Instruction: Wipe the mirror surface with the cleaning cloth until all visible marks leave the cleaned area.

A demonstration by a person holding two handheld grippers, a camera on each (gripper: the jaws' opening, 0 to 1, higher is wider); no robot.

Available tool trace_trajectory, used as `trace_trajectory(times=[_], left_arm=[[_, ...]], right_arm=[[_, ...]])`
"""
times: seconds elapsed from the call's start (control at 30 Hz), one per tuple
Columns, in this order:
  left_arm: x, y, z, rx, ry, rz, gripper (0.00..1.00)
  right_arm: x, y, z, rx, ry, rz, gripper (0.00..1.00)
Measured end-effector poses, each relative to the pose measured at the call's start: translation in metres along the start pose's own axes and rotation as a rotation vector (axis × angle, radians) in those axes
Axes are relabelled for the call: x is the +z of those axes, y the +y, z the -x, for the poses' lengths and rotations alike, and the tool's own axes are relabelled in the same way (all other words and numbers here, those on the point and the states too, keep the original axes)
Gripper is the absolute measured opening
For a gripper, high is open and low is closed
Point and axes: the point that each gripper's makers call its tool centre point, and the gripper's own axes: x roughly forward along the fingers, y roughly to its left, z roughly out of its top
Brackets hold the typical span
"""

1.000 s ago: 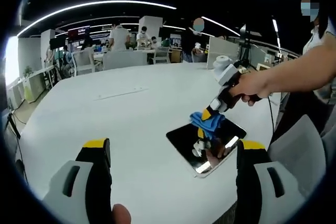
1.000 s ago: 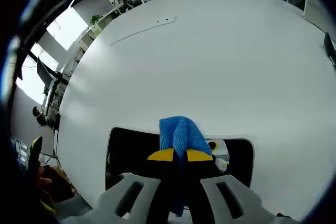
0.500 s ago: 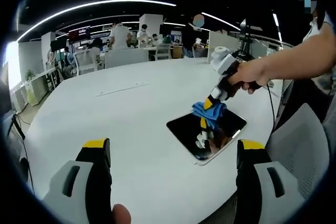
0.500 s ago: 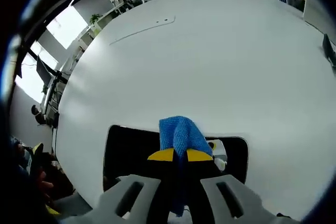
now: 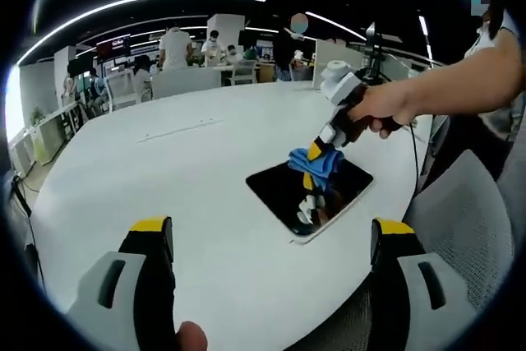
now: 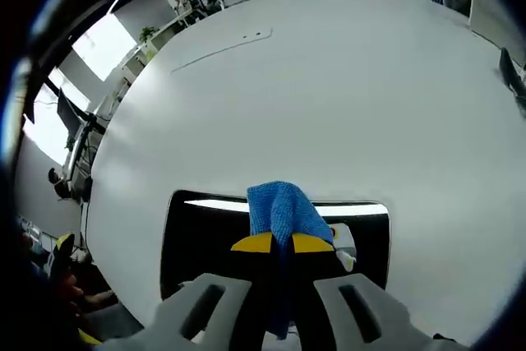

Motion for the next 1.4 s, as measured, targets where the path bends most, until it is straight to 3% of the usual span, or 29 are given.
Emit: trace_trajectory(times=[0.1, 0.67, 0.87, 1.1, 1.4], left_arm=[[0.006, 0.002, 0.003, 0.012, -0.033, -0.012, 0.99], [-0.006, -0.002, 0.003, 0.013, 0.015, -0.011, 0.99], [-0.006, -0.005, 0.003, 0.006, 0.015, -0.032, 0.99], [-0.002, -0.003, 0.004, 0.005, -0.006, 0.008, 0.99], [-0.002, -0.007, 0.004, -0.010, 0.008, 0.021, 0.99]], right_arm=[[-0.008, 0.002, 0.003, 0.003, -0.001, -0.004, 0.01], [-0.047, 0.010, 0.023, 0.036, -0.010, -0.027, 0.01], [-0.057, 0.011, 0.028, 0.043, -0.010, -0.041, 0.01], [-0.072, 0.015, 0.036, 0.058, -0.002, -0.037, 0.01], [-0.084, 0.019, 0.040, 0.083, 0.016, -0.049, 0.01]])
